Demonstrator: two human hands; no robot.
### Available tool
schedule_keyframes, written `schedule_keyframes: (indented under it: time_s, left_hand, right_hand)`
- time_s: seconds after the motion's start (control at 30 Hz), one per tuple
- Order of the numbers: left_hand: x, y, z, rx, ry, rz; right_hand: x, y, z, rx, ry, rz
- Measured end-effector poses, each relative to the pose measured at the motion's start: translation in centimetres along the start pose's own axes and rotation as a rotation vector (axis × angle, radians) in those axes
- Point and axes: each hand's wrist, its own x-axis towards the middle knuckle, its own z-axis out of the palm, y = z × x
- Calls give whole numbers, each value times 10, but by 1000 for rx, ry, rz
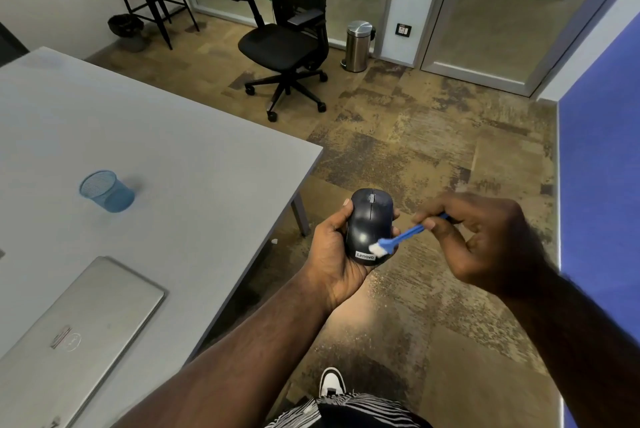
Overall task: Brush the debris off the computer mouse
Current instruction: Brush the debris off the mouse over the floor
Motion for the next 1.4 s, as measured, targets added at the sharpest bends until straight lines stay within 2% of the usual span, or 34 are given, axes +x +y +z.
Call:
schedule_keyframes:
  time_s: [0.07, 0.23, 0.4, 0.6, 0.77, 0.9, 0.97, 1.1, 1.27, 1.4]
  left_hand:
    - [-1, 1, 0, -20, -11, -1]
    - [-5, 5, 3, -18, -21, -17]
    - [-6, 6, 3, -60, 15, -19]
    - [-6, 4, 1, -65, -32, -53]
    - [-6, 6, -2, -95, -46, -46]
    - [-8, 4, 0, -43, -92, -54]
    - [-9, 4, 2, -11, -101, -50]
    - [-10, 5, -1, 65, -54, -22]
    - [-8, 4, -3, 166, -14, 10]
    - [-5, 6, -3, 220, 9, 80]
  right_hand:
    - [-2, 3, 2, -22, -12, 12]
    - [1, 14, 0, -119, 227, 110]
    - [-4, 9, 1, -42, 126, 44]
    - [1, 9, 1, -104, 251, 131]
    - [-1, 0, 1, -38, 175, 67]
    - [5, 5, -2, -109, 247, 156]
    - [6, 5, -3, -117, 233, 160]
    - [5, 1, -6, -92, 140, 115]
    - [14, 3, -9, -83, 143, 201]
    - [17, 1, -11, -61, 35, 162]
